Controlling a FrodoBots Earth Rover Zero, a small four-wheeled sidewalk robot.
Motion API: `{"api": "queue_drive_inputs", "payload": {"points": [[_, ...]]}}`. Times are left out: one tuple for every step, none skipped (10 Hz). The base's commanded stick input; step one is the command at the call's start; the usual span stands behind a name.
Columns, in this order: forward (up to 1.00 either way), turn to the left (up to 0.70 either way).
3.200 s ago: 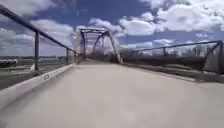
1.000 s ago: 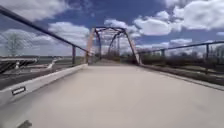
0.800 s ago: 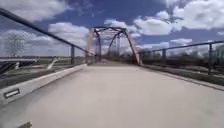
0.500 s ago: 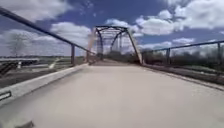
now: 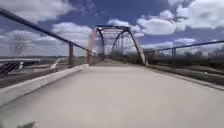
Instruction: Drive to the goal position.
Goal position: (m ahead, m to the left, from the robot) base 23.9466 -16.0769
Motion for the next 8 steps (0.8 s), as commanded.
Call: {"api": "queue_drive_inputs", "payload": {"points": [[0.7,0.0],[0.7,0.0],[0.7,0.0],[0.7,0.0],[0.7,0.0],[0.7,0.0],[0.7,0.0],[0.7,0.0]]}}
